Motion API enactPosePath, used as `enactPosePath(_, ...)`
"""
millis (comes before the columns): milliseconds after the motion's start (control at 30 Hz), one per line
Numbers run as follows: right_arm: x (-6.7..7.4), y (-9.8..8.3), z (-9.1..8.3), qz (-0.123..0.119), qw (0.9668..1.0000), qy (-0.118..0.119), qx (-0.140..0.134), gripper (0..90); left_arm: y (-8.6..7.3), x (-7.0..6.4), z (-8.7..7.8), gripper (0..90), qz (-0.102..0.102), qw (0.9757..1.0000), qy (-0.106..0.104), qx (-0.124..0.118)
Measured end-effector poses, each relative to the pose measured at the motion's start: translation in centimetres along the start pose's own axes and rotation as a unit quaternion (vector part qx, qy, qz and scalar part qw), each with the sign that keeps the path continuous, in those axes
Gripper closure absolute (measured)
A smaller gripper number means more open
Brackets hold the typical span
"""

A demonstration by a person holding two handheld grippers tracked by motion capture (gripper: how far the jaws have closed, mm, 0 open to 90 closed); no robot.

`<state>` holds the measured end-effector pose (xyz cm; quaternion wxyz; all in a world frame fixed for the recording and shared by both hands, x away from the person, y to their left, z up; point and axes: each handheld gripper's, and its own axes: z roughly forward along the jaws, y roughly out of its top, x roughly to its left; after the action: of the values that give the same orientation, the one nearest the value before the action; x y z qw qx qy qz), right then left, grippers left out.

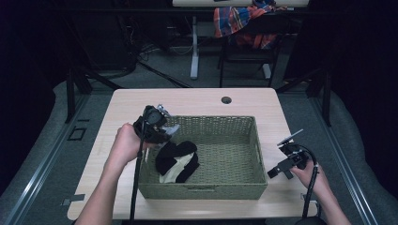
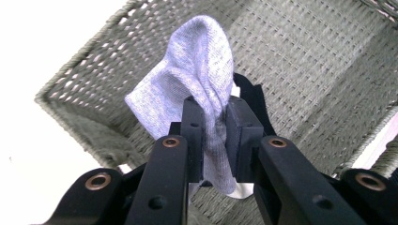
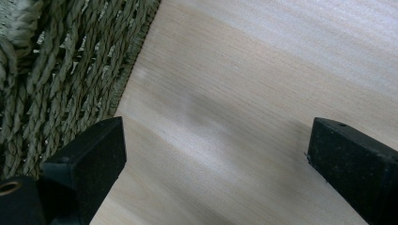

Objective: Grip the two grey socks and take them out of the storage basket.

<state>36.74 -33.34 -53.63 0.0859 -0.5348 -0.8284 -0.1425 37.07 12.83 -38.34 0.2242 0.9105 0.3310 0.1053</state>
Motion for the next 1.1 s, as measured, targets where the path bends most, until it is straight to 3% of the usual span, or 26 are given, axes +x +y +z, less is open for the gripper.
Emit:
enactPosePath(367, 0.0, 0.0, 0.0, 0.000, 1.0000, 0.001, 0.000, 4.7, -1.3, 1.7, -1.9, 79.2, -0.023, 0.9995, 0.017, -0.009)
enactPosePath(633, 0.0, 0.0, 0.0, 0.000, 1.0000, 0.002, 0.000, 4.6, -2.4, 3.1, -2.5, 79.1, -0.045, 0.9985, 0.032, -0.003)
enactPosePath(833, 0.0, 0.0, 0.0, 0.000, 1.0000, 0.002, 0.000, 4.7, -3.4, 4.4, -2.8, 79.2, -0.069, 0.9964, 0.050, 0.003)
enactPosePath(1100, 0.0, 0.0, 0.0, 0.000, 1.0000, 0.002, 0.000, 4.7, -4.8, 5.8, -2.8, 79.2, -0.096, 0.9937, 0.056, 0.009)
